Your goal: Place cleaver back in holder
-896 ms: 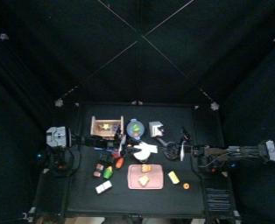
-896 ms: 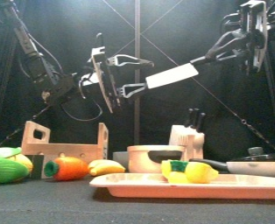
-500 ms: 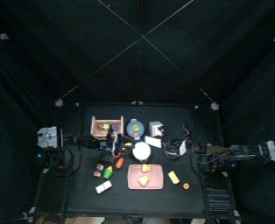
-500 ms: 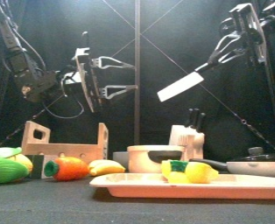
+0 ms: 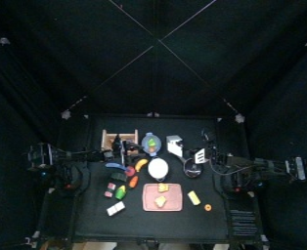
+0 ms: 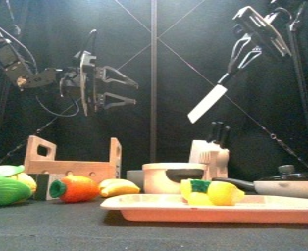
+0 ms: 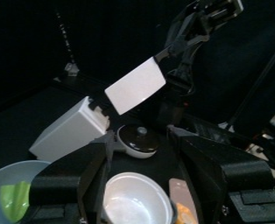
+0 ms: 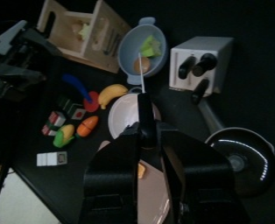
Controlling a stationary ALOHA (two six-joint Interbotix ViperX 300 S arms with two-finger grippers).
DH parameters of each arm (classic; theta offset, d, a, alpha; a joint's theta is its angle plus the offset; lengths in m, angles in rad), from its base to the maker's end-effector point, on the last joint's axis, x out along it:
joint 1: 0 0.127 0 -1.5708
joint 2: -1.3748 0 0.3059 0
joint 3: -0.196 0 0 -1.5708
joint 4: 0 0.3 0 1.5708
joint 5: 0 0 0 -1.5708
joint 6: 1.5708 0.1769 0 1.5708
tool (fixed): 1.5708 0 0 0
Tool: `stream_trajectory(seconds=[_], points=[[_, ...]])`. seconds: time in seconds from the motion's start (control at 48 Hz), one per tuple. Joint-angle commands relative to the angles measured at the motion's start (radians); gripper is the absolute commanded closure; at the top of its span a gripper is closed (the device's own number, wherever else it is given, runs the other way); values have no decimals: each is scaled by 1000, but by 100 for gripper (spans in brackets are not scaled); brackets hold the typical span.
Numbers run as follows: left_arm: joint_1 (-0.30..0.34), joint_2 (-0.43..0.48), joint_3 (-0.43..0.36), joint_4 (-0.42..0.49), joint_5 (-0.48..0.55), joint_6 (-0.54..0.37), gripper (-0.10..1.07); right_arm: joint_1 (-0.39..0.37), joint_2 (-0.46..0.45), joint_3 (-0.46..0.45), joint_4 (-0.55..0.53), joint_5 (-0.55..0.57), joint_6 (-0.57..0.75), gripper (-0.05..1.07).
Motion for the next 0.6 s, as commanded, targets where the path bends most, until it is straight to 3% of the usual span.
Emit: stream_trajectory(seconds=[0.0, 0.229, 0.479, 0.583], points=[[12, -48, 11, 34, 17, 2, 10, -2, 20, -71, 5, 66, 2, 52], [14, -126, 71, 35, 21, 2, 10, -2, 124, -170, 34, 117, -2, 52], [11, -204, 120, 35, 21, 2, 10, 14, 252, -324, 8, 341, -12, 52], [11, -222, 132, 35, 21, 2, 10, 35, 287, -360, 2, 374, -11, 52]])
